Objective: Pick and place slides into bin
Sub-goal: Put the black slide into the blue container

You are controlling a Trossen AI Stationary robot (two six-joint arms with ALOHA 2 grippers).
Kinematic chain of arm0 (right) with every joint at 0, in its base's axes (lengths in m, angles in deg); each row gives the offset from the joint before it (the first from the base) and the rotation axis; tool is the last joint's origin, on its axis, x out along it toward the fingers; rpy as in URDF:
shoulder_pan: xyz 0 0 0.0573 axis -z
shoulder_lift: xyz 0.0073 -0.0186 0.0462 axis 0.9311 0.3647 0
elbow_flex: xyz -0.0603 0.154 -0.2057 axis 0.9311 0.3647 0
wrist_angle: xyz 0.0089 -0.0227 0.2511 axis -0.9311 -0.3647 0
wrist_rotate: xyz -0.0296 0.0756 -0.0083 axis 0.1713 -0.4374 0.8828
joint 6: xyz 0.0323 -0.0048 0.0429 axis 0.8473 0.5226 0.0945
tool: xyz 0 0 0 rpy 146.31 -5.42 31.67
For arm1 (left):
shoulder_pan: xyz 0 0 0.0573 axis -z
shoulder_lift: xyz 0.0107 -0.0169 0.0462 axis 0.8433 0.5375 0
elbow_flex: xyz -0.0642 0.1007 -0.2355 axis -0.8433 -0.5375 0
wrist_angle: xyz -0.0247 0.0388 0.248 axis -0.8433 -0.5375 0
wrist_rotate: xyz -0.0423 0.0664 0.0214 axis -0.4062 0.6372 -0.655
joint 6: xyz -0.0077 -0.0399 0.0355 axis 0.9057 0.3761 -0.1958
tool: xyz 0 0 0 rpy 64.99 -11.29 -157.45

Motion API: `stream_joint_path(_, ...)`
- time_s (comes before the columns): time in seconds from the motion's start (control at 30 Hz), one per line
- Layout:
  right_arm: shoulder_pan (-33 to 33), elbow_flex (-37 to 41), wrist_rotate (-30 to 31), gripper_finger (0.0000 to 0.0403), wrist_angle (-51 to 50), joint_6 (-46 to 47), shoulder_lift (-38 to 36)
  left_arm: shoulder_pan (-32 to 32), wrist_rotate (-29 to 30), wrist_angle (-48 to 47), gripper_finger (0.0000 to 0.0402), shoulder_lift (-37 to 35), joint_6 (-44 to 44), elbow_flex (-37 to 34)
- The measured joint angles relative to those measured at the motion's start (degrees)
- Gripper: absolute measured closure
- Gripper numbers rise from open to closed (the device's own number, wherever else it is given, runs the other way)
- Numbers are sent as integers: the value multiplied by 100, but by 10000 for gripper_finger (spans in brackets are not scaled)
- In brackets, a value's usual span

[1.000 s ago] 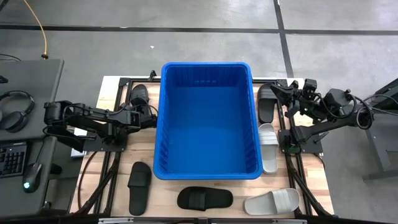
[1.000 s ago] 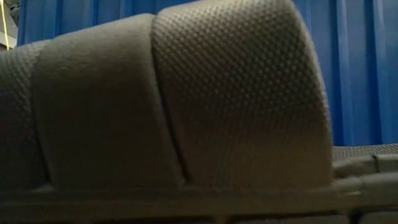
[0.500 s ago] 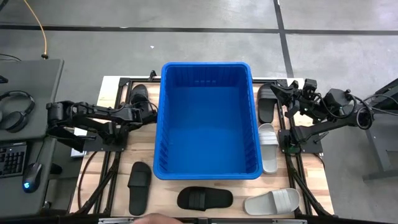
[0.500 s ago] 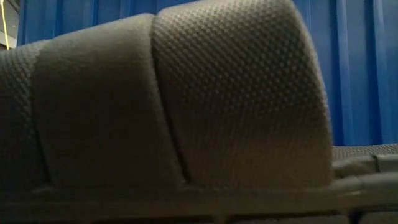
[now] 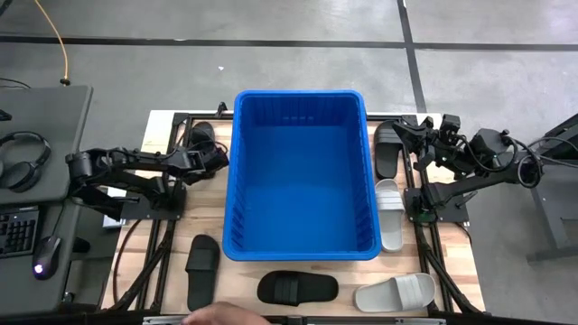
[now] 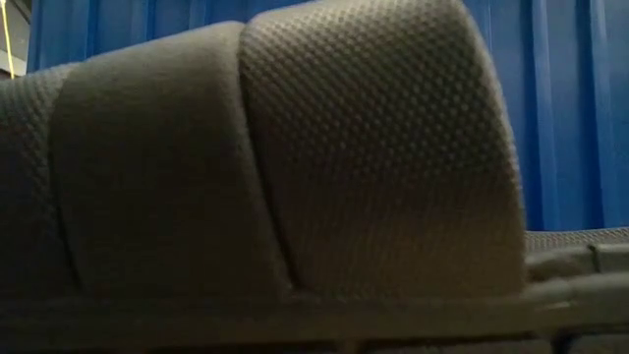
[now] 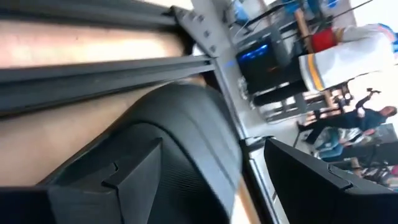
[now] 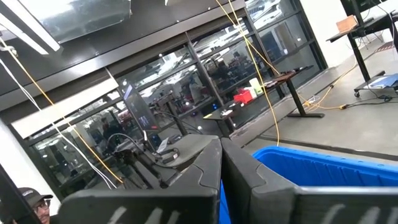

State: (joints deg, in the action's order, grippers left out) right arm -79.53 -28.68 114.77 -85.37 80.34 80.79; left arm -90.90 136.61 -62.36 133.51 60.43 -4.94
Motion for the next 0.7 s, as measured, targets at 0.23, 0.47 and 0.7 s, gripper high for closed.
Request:
stream_joint_path(0.23, -1, 0, 0, 402, -1, 7, 0, -185, -519, 866, 131, 28, -705, -113)
stream_joint_path(0.47, 0, 0, 0, 402, -2, 28, 0, -449, -393, 1634, 131, 155, -1169, -113)
stream_joint_path(0.7, -2, 0, 0, 402, -2, 26, 0, -629, -660, 2141, 148, 576, -1256, -111)
